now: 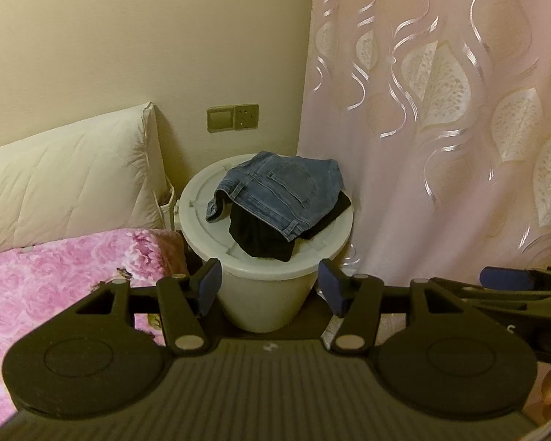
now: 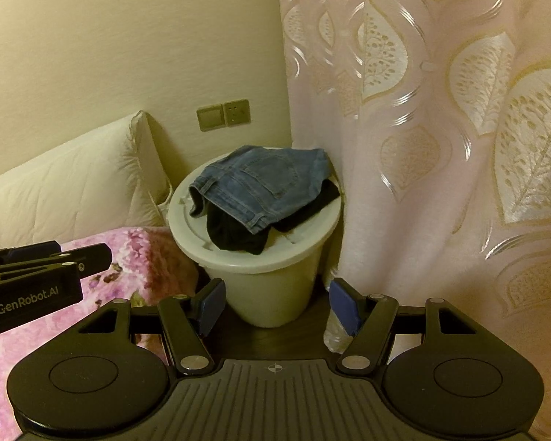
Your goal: Fold clothes
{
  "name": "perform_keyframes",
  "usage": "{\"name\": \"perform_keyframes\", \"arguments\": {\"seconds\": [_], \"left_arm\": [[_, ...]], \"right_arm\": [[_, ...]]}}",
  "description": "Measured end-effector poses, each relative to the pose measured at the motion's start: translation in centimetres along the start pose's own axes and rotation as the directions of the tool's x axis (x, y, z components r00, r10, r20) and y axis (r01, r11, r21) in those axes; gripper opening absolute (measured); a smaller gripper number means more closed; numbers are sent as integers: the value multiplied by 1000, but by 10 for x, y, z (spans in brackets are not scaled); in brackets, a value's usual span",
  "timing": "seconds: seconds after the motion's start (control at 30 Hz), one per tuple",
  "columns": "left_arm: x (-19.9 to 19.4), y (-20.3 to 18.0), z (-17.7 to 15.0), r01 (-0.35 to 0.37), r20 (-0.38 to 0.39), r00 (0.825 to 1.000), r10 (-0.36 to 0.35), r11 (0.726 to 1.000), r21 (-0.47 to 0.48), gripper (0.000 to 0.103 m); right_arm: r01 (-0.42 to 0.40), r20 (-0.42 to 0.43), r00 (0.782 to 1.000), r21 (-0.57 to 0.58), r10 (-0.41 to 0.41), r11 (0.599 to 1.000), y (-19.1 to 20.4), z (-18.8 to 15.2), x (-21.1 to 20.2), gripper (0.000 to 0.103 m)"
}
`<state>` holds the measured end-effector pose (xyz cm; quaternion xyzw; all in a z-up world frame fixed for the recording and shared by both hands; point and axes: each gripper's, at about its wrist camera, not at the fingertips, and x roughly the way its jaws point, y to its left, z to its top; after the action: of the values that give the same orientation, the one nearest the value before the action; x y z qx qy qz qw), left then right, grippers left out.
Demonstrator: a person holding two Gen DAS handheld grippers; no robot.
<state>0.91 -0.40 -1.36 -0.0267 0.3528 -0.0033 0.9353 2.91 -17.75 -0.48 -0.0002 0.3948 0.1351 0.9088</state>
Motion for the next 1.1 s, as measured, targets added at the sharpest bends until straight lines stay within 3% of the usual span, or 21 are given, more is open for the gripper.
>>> {"name": "perform_keyframes", "arguments": {"seconds": [0.53,1.1], "left_arm": [[14,2,4,0,-31,1000,-1,1000,-18,56],[38,32,28,-35,-62,997,34,999,-9,56]], "right_arm": [[29,-17,999,-23,-29,999,2,11,12,66],[-7,-7,1000,-25,7,1000,19,34,45,66]]}}
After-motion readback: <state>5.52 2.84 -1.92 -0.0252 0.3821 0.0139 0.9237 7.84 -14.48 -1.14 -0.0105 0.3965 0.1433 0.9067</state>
